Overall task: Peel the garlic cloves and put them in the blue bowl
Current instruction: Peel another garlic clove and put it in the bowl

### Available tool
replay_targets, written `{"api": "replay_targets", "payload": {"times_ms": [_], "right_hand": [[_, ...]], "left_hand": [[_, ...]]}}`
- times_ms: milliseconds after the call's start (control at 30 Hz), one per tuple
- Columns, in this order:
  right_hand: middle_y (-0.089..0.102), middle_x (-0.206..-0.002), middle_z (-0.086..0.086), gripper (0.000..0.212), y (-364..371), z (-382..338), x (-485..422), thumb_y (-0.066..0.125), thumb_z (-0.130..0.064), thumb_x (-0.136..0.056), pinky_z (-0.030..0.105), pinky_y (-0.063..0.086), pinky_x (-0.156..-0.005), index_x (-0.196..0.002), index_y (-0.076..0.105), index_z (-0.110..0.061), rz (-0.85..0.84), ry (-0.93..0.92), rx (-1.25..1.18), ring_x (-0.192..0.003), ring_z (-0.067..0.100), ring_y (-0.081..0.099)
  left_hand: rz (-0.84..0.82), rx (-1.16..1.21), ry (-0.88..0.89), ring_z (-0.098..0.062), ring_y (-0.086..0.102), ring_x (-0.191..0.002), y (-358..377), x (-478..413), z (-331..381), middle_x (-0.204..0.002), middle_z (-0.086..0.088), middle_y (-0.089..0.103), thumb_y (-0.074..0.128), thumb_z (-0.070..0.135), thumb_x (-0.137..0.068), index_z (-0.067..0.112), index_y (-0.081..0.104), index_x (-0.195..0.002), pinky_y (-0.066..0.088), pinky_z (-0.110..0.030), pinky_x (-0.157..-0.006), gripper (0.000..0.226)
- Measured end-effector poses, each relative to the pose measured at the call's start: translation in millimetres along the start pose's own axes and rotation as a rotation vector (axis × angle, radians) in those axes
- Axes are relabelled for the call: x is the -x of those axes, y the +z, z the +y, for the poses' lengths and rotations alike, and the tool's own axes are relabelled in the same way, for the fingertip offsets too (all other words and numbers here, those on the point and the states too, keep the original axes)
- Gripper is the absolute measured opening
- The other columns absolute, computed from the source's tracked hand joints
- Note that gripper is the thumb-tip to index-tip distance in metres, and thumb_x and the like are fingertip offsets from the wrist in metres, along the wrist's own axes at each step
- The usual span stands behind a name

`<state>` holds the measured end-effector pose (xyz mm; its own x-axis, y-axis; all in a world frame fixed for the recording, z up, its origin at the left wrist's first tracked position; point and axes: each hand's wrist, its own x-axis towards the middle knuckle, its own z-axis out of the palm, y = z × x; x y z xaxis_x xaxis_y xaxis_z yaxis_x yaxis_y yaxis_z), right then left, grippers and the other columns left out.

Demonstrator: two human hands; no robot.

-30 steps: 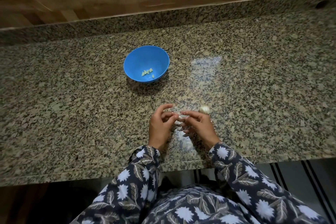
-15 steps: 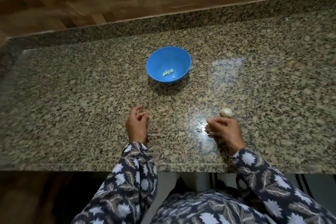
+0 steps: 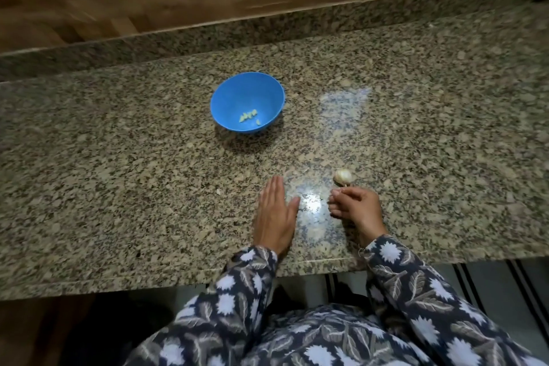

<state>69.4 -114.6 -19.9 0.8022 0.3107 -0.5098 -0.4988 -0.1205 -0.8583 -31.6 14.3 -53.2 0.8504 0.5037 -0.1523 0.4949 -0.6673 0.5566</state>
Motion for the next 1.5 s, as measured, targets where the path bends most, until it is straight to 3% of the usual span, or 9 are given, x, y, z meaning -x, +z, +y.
{"api": "replay_targets", "payload": {"times_ms": [400, 567, 667, 833, 933, 1067, 1200, 1367, 1500], "right_hand": [[0.063, -0.068, 0.012, 0.009, -14.4, 4.4, 5.7, 0.056, 0.000, -0.088, 0.016, 0.053, -0.051, -0.082, 0.061, 0.002, 0.087, 0.080, -0.158, -0.046, 0.007, 0.061], [0.061, -0.069, 0.014, 0.010, -5.6, 0.6, 10.9, 0.055, -0.001, -0.089, 0.017, 0.053, -0.052, -0.080, 0.060, 0.001, 0.061, 0.059, -0.162, -0.046, 0.008, 0.060], [0.061, -0.070, 0.013, 0.011, 4.8, 0.1, 15.9, 0.056, -0.001, -0.088, 0.017, 0.053, -0.052, -0.078, 0.060, -0.001, 0.019, 0.059, -0.132, -0.046, 0.007, 0.060], [0.060, -0.070, 0.014, 0.012, 25.7, 1.4, 22.9, 0.055, 0.000, -0.089, 0.020, 0.053, -0.051, -0.078, 0.060, 0.001, -0.071, 0.070, -0.146, -0.044, 0.008, 0.059], [0.061, -0.069, 0.014, 0.012, 41.3, 5.0, 26.9, 0.055, -0.001, -0.089, 0.021, 0.052, -0.050, -0.079, 0.060, 0.002, -0.108, 0.081, -0.148, -0.045, 0.009, 0.059], [0.062, -0.071, 0.014, 0.007, 53.4, 13.5, 30.3, 0.058, -0.003, -0.087, 0.020, 0.053, -0.053, -0.082, 0.061, 0.002, -0.155, 0.115, -0.136, -0.048, 0.010, 0.061], [0.061, -0.068, 0.013, 0.006, 53.8, 11.2, 33.4, 0.057, 0.001, -0.087, 0.016, 0.052, -0.051, -0.085, 0.061, 0.006, -0.187, 0.119, -0.138, -0.046, 0.008, 0.060], [0.062, -0.070, 0.012, 0.007, 57.9, 15.1, 27.8, 0.058, -0.001, -0.086, 0.018, 0.054, -0.054, -0.080, 0.061, 0.000, -0.254, 0.166, -0.038, -0.048, 0.008, 0.061], [0.065, -0.061, 0.009, 0.008, 67.5, 18.8, 31.1, 0.060, 0.000, -0.085, 0.022, 0.056, -0.054, -0.077, 0.062, 0.000, -0.326, 0.202, -0.030, -0.049, 0.011, 0.062]], "left_hand": [[-0.265, -0.105, 0.573, -0.016, 0.025, -0.141, 2.6, -37.4, 12.7, -0.151, -0.004, 0.030, 0.029, 0.040, -0.098, 0.015, 0.035, -0.144, 0.012, -0.026, -0.114, 0.052], [-0.243, -0.176, 0.790, -0.029, 0.056, -0.117, -7.6, -30.2, -5.0, -0.131, -0.014, 0.056, 0.043, 0.028, -0.093, 0.011, 0.059, -0.126, 0.050, -0.038, -0.093, 0.040], [-0.218, -0.252, 0.839, -0.028, 0.059, -0.112, -25.5, -15.0, -25.2, -0.128, -0.013, 0.058, 0.040, 0.022, -0.091, 0.013, 0.058, -0.127, 0.051, -0.035, -0.089, 0.041], [-0.217, -0.288, 0.773, -0.028, 0.055, -0.119, -53.9, 9.7, -61.3, -0.132, -0.012, 0.055, 0.039, 0.012, -0.089, 0.012, 0.055, -0.130, 0.046, -0.040, -0.095, 0.044], [-0.154, -0.341, 0.752, -0.026, 0.062, -0.108, -59.2, 21.0, -78.9, -0.124, -0.011, 0.061, 0.050, 0.011, -0.084, 0.009, 0.061, -0.123, 0.055, -0.038, -0.085, 0.040], [-0.053, -0.390, 0.733, -0.025, 0.067, -0.096, -58.7, 30.4, -79.3, -0.111, -0.011, 0.068, 0.045, 0.018, -0.083, 0.007, 0.068, -0.111, 0.058, -0.035, -0.075, 0.038], [0.055, -0.394, 0.691, -0.024, 0.069, -0.078, -57.8, 33.4, -71.2, -0.095, -0.012, 0.070, 0.077, 0.006, -0.063, 0.008, 0.072, -0.098, 0.059, -0.031, -0.059, 0.035], [0.135, -0.416, 0.408, -0.020, 0.066, -0.069, -43.5, 43.1, -54.1, -0.084, -0.008, 0.069, 0.087, 0.002, -0.050, 0.009, 0.071, -0.086, 0.056, -0.026, -0.056, 0.040], [0.123, -0.349, -0.070, -0.012, 0.060, -0.082, -40.5, 52.6, -27.1, -0.099, -0.002, 0.064, 0.065, 0.007, -0.084, 0.012, 0.066, -0.102, 0.045, -0.015, -0.065, 0.019]]}}
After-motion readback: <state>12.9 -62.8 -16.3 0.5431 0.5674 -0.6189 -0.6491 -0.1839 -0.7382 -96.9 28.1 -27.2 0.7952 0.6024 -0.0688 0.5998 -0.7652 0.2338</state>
